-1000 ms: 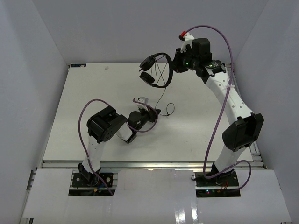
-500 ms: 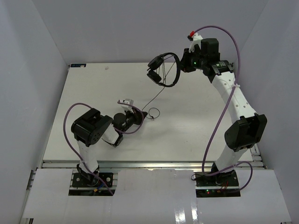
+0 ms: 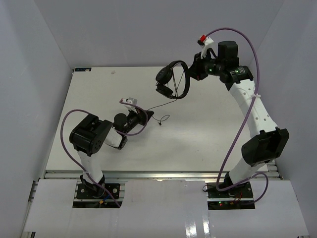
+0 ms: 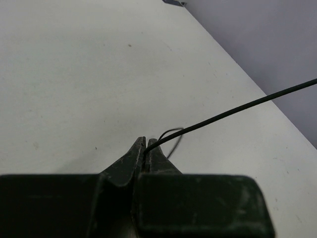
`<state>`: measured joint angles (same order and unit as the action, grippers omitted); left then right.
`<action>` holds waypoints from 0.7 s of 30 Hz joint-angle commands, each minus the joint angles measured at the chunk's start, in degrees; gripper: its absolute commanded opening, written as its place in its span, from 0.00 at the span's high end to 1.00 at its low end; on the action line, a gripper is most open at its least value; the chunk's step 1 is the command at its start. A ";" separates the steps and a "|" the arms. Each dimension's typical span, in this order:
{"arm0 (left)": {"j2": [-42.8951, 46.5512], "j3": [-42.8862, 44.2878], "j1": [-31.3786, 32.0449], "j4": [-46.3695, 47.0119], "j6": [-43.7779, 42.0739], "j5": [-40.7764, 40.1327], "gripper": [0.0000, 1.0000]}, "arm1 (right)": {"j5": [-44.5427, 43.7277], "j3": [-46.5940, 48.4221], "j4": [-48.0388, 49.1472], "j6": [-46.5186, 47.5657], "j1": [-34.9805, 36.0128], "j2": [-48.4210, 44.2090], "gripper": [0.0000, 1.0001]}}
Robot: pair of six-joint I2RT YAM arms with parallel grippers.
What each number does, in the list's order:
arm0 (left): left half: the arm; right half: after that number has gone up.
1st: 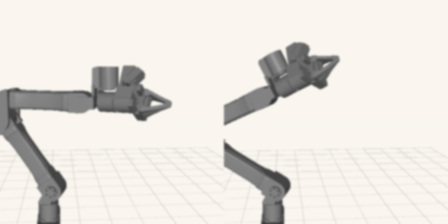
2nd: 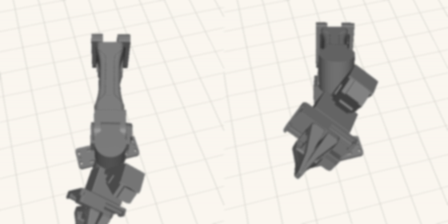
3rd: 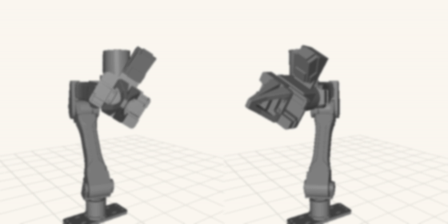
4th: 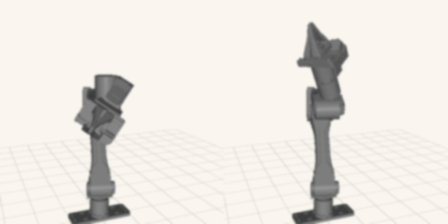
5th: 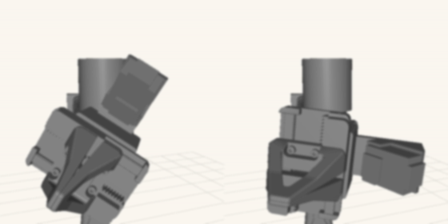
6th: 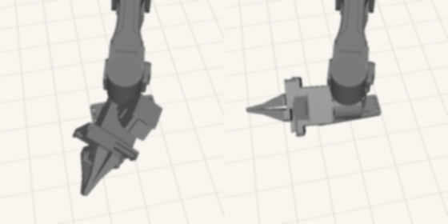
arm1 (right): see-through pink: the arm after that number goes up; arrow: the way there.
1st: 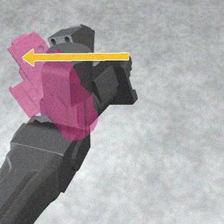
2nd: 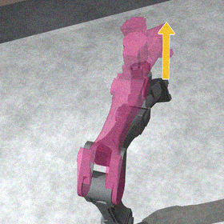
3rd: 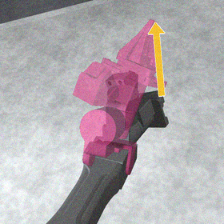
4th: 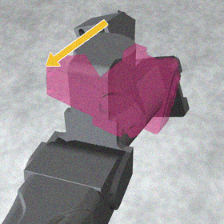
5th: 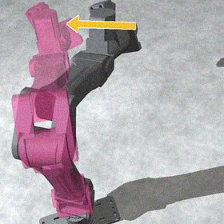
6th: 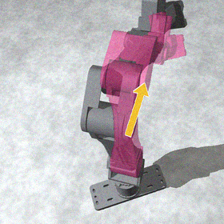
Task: Wrap the headphones
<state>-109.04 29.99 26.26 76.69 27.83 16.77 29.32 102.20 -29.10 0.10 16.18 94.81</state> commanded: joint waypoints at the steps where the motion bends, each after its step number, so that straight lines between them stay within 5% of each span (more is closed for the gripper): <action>1: 5.94 2.58 -4.43 3.95 -1.40 6.55 1.00 | 6.10 1.03 -2.55 10.70 -0.37 -4.36 0.92; 10: 12.59 8.70 -8.14 -11.99 -6.99 17.61 1.00 | -2.97 -1.57 -14.94 33.74 5.58 -6.60 0.92; 21: 16.92 16.75 -10.18 -32.84 -13.09 24.95 1.00 | -25.38 -15.55 -8.62 45.29 21.73 -11.39 0.92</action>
<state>-96.41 43.37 17.40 53.24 18.28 38.70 13.81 88.41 -40.19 41.02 35.60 85.19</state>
